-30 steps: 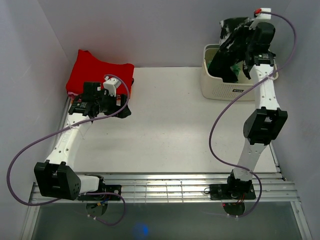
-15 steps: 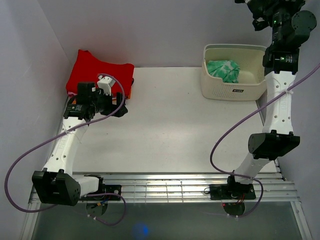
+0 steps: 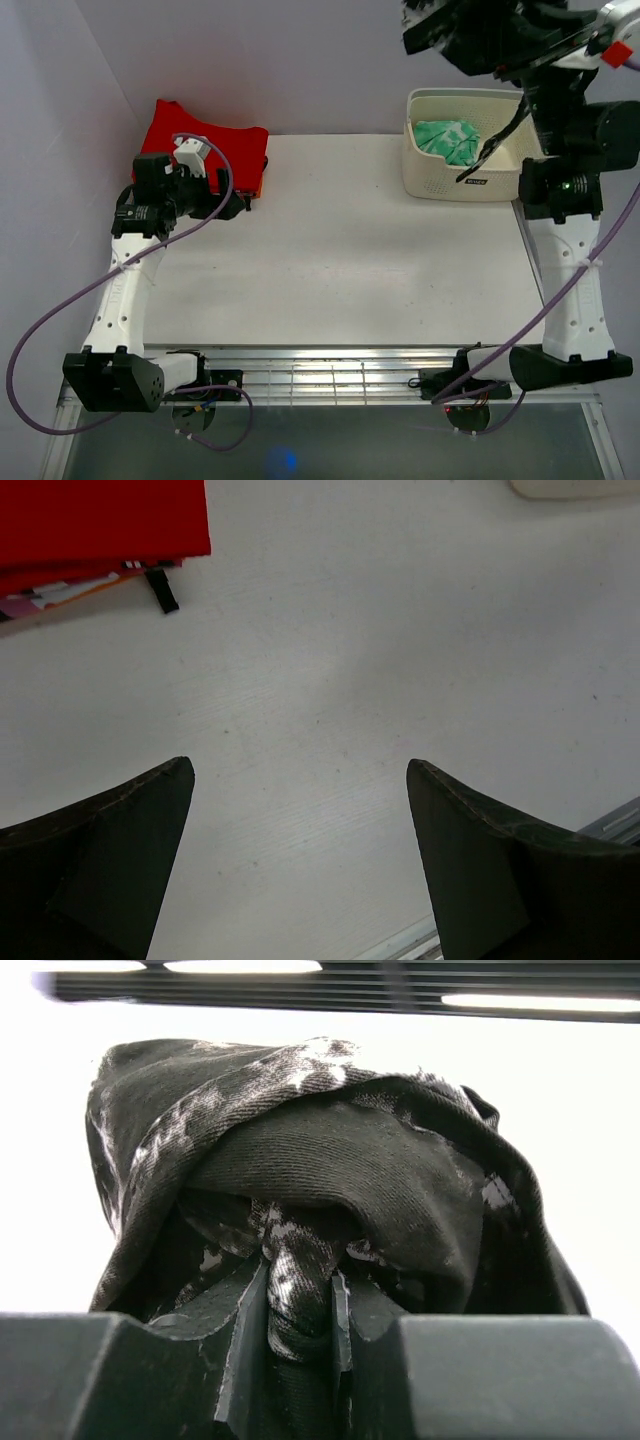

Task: Fold and stack the trousers
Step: Move the trousers to the center of the board

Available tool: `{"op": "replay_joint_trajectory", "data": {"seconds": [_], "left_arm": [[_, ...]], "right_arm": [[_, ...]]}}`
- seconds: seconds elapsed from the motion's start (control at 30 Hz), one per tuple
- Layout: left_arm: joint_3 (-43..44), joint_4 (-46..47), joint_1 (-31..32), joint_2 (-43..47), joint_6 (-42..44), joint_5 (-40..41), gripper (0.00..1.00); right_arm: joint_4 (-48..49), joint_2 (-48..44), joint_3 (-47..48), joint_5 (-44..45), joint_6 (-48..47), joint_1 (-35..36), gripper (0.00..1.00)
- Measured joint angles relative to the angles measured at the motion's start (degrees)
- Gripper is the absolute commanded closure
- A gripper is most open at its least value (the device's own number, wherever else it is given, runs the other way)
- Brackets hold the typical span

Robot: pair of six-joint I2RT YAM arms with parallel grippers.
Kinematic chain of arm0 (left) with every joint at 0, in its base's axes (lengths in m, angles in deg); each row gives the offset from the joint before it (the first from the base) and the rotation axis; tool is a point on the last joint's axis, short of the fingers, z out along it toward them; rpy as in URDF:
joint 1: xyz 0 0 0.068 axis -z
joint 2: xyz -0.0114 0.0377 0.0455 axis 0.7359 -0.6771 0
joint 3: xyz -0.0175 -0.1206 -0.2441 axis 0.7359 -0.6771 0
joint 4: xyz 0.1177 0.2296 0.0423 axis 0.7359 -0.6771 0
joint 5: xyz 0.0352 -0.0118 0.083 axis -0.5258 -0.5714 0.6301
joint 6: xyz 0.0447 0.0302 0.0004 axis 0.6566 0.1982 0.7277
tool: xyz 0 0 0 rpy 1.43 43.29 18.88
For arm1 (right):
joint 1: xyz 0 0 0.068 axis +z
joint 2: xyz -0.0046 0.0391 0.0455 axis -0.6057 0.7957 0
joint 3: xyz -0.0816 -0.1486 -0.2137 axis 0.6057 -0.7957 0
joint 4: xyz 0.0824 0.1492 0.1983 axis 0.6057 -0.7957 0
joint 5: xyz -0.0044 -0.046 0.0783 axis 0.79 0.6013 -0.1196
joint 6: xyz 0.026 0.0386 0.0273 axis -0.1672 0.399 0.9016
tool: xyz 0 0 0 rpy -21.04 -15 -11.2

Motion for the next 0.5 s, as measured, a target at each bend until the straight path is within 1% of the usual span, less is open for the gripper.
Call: {"op": "replay_joint_trajectory", "data": {"seconds": [0.07,0.17,0.27,0.37,0.5], "left_arm": [[3.1,-0.2,-0.8,0.0,0.0,-0.6,0.02],[8.0,-0.2,-1.6,0.0,0.0,-1.4,0.02],[11.8,-0.3,-3.5,0.0,-0.2,-3.1,0.02],[12.5,-0.8,-4.9,0.2,-0.4,-4.2,0.02],[11.2,-3.0,-5.3,0.2,0.1,-5.6,0.02]], "right_arm": [[1.2,-4.4,-6.2,-2.6,-1.2,3.5,0.92],[1.6,-11.2,-18.7,-5.6,-3.4,9.2,0.92],[0.2,-16.3,-32.0,-6.2,-6.0,14.5,0.92],[-2.7,-18.1,-43.4,-6.1,-7.1,18.3,0.92],[-8.4,-17.3,-56.7,-5.5,-6.3,21.0,0.92]]}}
